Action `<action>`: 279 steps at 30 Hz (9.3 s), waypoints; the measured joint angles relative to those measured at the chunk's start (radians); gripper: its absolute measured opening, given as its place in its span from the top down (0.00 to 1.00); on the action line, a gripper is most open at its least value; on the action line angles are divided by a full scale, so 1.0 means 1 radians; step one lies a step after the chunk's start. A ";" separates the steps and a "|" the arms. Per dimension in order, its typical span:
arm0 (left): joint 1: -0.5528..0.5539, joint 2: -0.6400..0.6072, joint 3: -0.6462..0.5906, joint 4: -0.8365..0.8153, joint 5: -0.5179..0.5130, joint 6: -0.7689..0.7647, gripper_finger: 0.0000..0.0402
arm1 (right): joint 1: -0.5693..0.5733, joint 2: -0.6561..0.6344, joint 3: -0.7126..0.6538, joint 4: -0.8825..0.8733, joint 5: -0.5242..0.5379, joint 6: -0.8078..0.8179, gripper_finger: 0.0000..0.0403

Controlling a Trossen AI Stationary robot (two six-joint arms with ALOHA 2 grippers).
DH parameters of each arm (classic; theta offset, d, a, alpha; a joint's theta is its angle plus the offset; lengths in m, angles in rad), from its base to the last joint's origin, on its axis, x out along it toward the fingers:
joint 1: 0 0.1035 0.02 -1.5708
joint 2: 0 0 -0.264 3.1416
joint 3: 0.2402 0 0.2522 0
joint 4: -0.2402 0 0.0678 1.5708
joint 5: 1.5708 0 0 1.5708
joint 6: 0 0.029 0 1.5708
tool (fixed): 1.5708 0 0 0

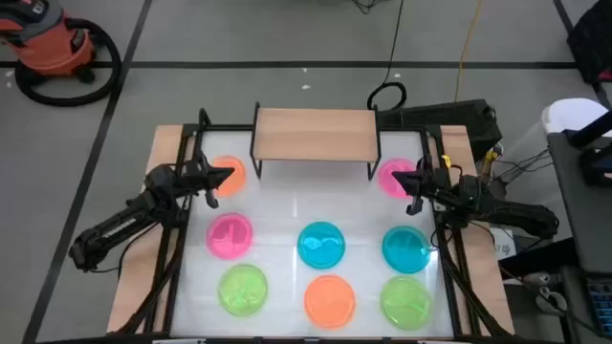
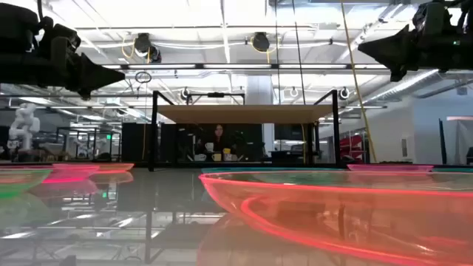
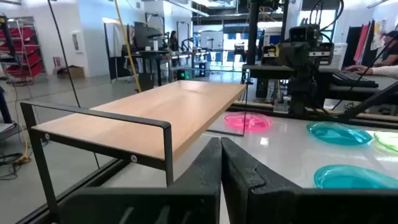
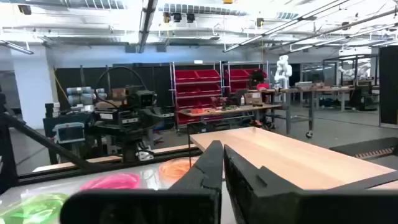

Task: Place and stack plates onto a shelf
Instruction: Put the top pink plate on the shelf, then stack the top orange plate on top of the pink plate on the shelf

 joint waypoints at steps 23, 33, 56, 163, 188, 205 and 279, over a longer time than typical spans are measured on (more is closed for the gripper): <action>0.000 0.000 0.000 0.000 0.000 0.000 0.99 | 0.015 0.097 0.150 -0.132 0.142 0.055 1.00; 0.000 0.000 0.000 0.000 0.000 0.000 0.99 | 0.015 0.419 0.370 -0.281 0.227 -0.005 1.00; 0.000 0.000 0.000 0.000 0.000 0.000 0.99 | 0.184 0.691 0.702 -0.597 0.341 -0.007 1.00; 0.000 0.000 0.000 0.000 0.000 0.000 0.99 | 0.133 0.674 0.391 -0.628 0.295 0.449 1.00; 0.000 0.000 0.000 0.000 0.000 0.000 0.99 | 0.225 0.671 0.446 -0.189 -0.068 0.388 1.00; 0.000 0.000 0.000 0.000 0.000 0.000 0.99 | 0.055 0.783 0.713 -0.124 -0.055 0.130 1.00; 0.000 0.000 0.000 0.000 0.000 0.000 0.99 | -0.079 0.948 0.887 -0.335 -0.078 -0.142 0.61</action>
